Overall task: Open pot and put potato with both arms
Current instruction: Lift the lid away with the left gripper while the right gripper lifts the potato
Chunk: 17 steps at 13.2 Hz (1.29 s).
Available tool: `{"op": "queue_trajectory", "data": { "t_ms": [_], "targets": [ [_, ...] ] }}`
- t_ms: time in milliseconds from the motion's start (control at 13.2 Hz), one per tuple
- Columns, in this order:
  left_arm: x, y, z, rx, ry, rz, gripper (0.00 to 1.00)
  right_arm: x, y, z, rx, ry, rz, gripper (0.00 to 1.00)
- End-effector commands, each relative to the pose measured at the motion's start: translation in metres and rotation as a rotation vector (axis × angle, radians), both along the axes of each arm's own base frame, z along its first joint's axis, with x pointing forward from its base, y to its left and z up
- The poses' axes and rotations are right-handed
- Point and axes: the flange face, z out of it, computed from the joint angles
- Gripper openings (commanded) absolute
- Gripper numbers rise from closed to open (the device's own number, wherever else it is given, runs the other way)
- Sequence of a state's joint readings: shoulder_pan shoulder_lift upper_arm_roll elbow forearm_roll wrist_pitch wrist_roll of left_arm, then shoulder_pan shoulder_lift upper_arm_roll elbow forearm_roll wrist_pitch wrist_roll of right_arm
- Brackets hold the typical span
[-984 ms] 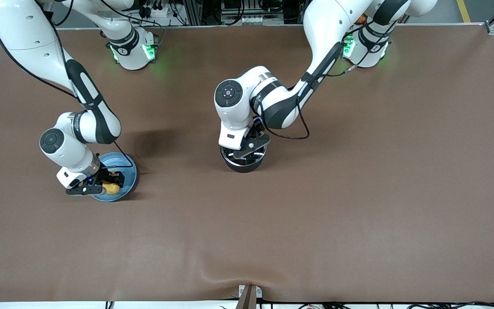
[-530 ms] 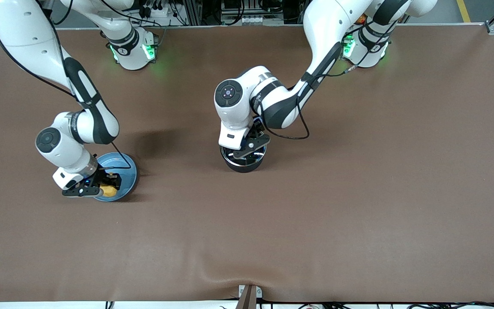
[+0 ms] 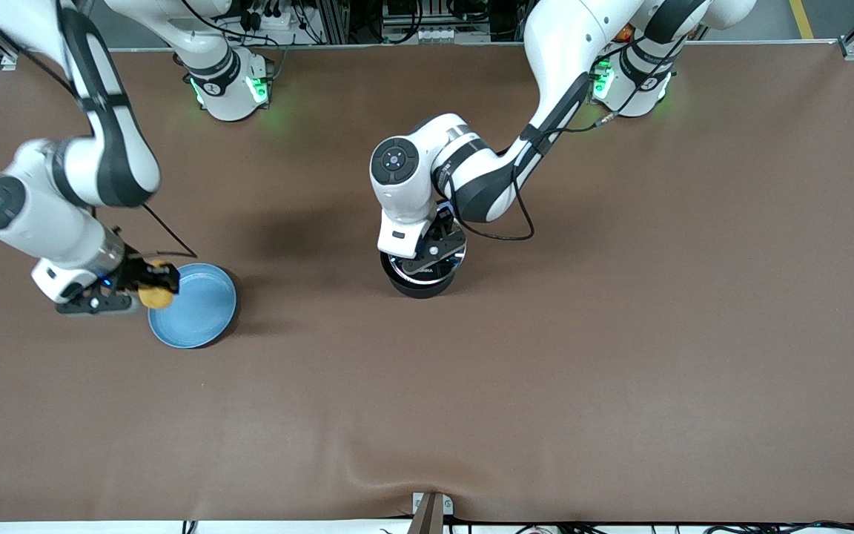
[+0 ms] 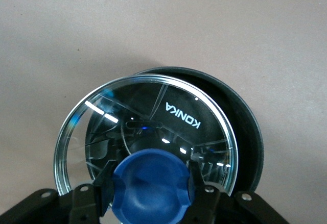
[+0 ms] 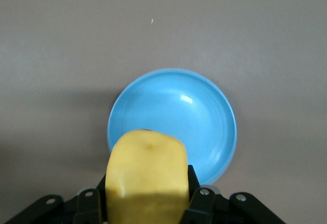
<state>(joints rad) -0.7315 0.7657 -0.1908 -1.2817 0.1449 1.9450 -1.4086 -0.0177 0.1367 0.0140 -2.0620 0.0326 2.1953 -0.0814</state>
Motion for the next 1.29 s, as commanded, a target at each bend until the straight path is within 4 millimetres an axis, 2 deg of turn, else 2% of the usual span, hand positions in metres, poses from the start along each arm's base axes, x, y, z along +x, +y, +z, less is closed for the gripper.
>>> {"op": "queue_trajectory", "data": {
  "t_ms": [0,151,378,454,605,681,908,1059,1211],
  "targets": [
    [0.005,0.003,0.021,-0.009,-0.018,0.003,0.0,-0.022,0.002,0.068,0.003,0.059,0.008,0.0],
    [0.014,0.011,0.046,-0.032,-0.04,0.004,0.0,-0.025,0.001,0.121,0.006,0.116,0.01,0.0],
    [0.035,0.046,0.1,-0.045,-0.035,-0.038,0.0,-0.028,0.002,0.199,0.0,0.167,0.021,0.0],
    [0.041,0.059,0.118,-0.059,-0.031,-0.053,0.0,-0.031,0.002,0.219,0.0,0.17,0.023,0.0],
    [0.064,0.097,0.15,-0.088,-0.027,-0.093,0.0,-0.035,-0.001,0.245,0.001,0.163,0.024,0.0],
    [0.076,0.118,0.164,-0.108,-0.017,-0.121,0.0,-0.036,0.001,0.25,0.002,0.153,0.029,0.0],
    [0.107,0.189,0.187,-0.143,-0.008,-0.194,0.0,-0.032,0.004,0.249,0.001,0.137,0.025,0.0],
    [0.119,0.239,0.191,-0.151,0.002,-0.235,0.0,-0.032,0.003,0.248,0.003,0.14,0.024,0.0],
    [0.132,0.29,0.187,-0.16,0.019,-0.296,0.0,-0.032,0.008,0.248,0.014,0.141,0.025,0.0]
  ]
}}
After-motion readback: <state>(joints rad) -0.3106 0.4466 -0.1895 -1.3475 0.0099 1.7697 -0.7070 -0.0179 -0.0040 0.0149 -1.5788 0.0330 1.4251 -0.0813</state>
